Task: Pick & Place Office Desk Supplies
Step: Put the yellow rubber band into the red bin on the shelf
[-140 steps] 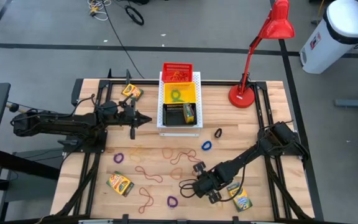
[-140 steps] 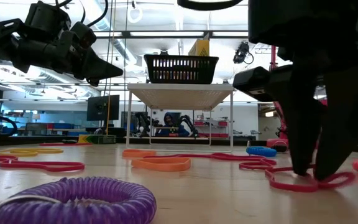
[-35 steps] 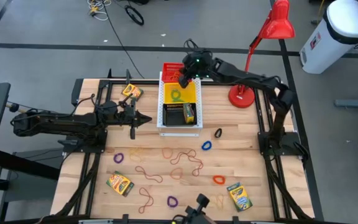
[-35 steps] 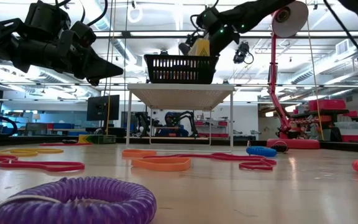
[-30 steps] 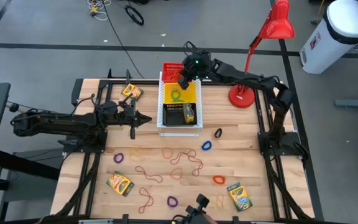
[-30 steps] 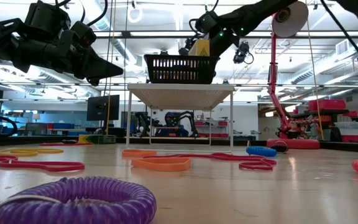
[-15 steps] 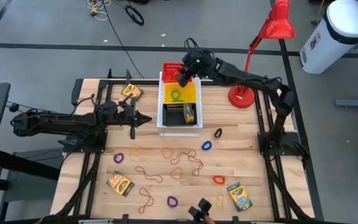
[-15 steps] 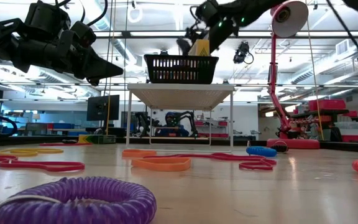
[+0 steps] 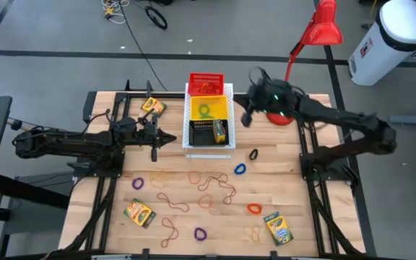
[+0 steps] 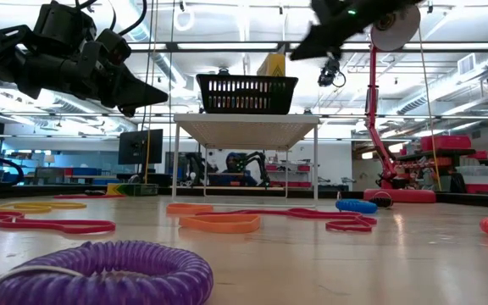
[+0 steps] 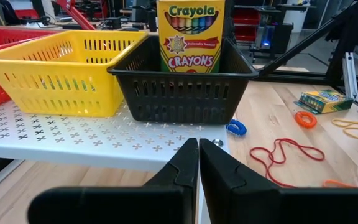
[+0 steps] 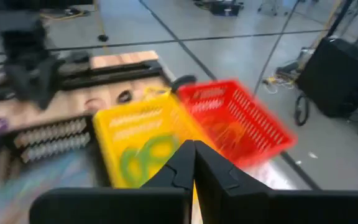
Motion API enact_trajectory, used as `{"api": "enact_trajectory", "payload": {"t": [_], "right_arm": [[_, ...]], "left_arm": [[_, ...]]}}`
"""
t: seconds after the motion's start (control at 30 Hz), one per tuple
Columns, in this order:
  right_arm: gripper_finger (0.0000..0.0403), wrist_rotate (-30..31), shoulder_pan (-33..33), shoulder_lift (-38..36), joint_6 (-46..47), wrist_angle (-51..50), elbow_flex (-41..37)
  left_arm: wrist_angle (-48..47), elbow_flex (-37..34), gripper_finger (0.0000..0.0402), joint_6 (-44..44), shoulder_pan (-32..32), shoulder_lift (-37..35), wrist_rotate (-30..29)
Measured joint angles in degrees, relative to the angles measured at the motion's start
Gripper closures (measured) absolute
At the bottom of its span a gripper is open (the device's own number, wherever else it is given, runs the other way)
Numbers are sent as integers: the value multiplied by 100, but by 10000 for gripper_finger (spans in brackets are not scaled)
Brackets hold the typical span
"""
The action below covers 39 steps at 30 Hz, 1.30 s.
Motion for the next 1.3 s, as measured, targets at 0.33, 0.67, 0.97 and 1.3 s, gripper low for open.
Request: {"api": "enact_trajectory", "payload": {"t": [0.33,0.67,0.97,1.3], "right_arm": [[397,0,790,-1806,309,1272,-2463],[397,394,1724,-2729,363,2664,-4079],[394,410,2109,-3520,256,3108,-4707],[394,408,2226,-4566,-56,2939,-5236]], "left_arm": [[171,0,381,-702,0,1,2],[353,0,391,-1570,-4,-1,667],[-838,437,397,-1096,-226,43,1141],[-4130,1839,386,-678,-2357,158,-1360]]}}
